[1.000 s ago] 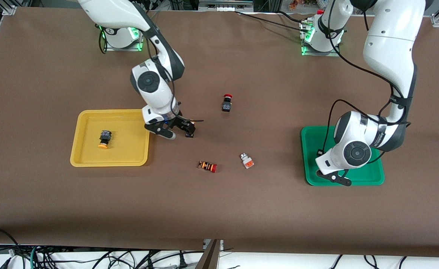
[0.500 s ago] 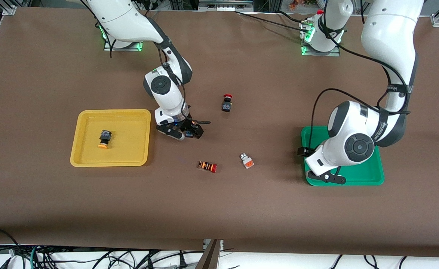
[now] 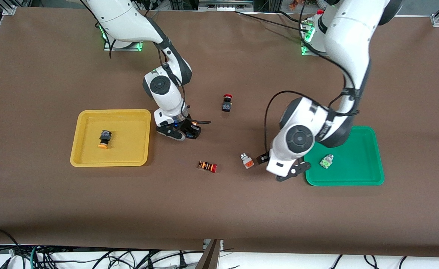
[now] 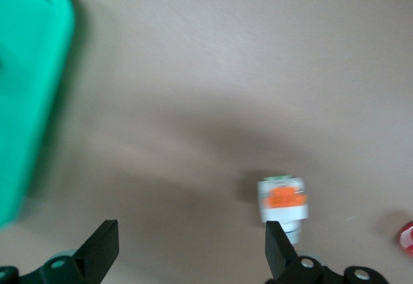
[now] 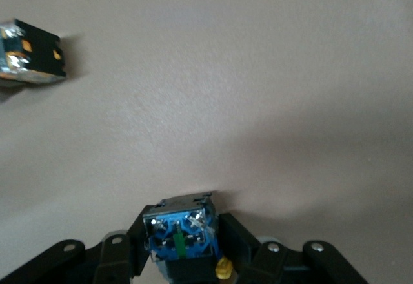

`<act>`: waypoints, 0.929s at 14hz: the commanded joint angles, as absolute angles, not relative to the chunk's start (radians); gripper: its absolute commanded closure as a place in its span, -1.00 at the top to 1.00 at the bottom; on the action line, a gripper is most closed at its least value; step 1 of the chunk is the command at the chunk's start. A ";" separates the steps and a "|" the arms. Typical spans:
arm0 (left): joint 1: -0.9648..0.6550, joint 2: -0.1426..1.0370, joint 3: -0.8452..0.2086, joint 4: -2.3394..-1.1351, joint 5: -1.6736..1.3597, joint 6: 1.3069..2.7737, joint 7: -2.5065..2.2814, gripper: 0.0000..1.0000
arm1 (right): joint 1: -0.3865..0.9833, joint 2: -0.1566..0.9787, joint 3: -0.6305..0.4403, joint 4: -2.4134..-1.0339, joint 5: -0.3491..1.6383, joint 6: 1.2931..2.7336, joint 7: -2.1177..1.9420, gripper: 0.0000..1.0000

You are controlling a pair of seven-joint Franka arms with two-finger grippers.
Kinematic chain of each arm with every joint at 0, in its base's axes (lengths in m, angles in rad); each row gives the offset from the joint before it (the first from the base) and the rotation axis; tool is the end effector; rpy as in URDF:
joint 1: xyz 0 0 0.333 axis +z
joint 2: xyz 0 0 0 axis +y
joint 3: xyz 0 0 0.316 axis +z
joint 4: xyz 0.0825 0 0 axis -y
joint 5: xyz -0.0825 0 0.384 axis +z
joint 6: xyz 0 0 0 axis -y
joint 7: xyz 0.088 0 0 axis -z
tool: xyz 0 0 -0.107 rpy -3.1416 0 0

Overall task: Place green and yellow buttons in trays
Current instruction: 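Lift the blue button while the left gripper grasps the orange-labelled button, then place the blue button in the yellow tray while the left gripper carries orange button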

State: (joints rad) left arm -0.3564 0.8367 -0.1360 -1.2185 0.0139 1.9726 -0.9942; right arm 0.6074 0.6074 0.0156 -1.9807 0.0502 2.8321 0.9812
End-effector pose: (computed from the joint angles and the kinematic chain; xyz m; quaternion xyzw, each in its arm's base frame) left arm 0.6711 -0.3288 0.2674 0.9626 0.2646 -0.0582 0.0075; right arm 0.5144 0.3660 0.1795 -0.9719 0.2011 -0.0739 0.0977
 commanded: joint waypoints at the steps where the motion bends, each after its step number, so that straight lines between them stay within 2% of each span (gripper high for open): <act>1: -0.367 0.923 -0.127 -1.138 -0.070 2.061 -1.118 1.00 | 0.607 0.514 -0.040 -1.968 0.052 2.670 0.873 -1.00; 4: -0.400 0.969 -0.124 -1.146 -0.081 2.114 -1.121 1.00 | 0.603 0.443 -0.150 -1.962 0.060 2.501 0.668 -1.00; 8: -0.445 1.020 -0.123 -1.154 -0.075 2.164 -1.117 1.00 | 0.557 0.425 -0.236 -1.980 0.063 2.453 0.441 -1.00; 9: -0.475 1.032 -0.114 -1.154 -0.074 2.169 -1.102 0.83 | 0.530 0.425 -0.236 -1.988 0.063 2.454 0.396 -1.00; 11: -0.474 1.025 -0.095 -1.154 -0.066 2.166 -1.039 -0.77 | 0.477 0.429 -0.236 -2.000 0.089 2.465 0.304 -1.00; 12: -0.469 1.020 -0.095 -1.154 -0.066 2.161 -1.028 -1.00 | 0.459 0.433 -0.236 -2.005 0.133 2.465 0.249 -0.90; 13: -0.469 1.013 -0.094 -1.154 -0.063 2.160 -1.026 -1.00 | 0.451 0.434 -0.238 -2.013 0.187 2.465 0.198 -0.59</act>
State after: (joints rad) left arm -0.4704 1.0135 -0.1126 -1.1743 -0.0599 2.1718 -1.0727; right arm 0.4726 0.4422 -0.2428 -1.9898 0.1064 2.4581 0.2991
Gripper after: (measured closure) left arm 0.379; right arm 0.529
